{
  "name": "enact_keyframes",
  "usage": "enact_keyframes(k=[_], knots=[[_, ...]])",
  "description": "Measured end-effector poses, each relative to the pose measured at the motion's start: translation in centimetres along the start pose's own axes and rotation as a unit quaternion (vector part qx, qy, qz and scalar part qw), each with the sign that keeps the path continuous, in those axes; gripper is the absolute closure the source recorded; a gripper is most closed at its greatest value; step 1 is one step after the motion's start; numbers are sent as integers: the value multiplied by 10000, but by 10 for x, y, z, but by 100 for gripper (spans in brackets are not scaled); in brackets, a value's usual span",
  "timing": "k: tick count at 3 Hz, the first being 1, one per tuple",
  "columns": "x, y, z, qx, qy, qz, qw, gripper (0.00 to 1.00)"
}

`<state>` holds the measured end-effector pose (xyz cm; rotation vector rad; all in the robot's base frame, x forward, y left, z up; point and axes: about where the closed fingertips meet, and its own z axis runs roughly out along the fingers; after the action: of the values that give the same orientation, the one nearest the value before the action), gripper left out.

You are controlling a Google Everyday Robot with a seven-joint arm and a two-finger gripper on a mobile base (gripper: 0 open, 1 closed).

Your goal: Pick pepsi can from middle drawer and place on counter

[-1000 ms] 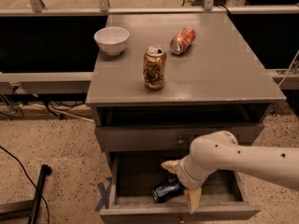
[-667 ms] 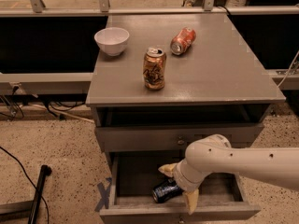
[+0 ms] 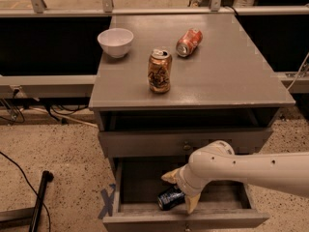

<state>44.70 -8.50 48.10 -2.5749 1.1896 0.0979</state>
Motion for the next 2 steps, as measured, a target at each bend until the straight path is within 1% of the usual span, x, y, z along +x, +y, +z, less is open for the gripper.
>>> enact_keyframes(k=[1, 2], knots=[[4, -8, 7, -22, 32, -122, 9999, 17], [10, -11, 21, -68, 46, -136, 9999, 21]])
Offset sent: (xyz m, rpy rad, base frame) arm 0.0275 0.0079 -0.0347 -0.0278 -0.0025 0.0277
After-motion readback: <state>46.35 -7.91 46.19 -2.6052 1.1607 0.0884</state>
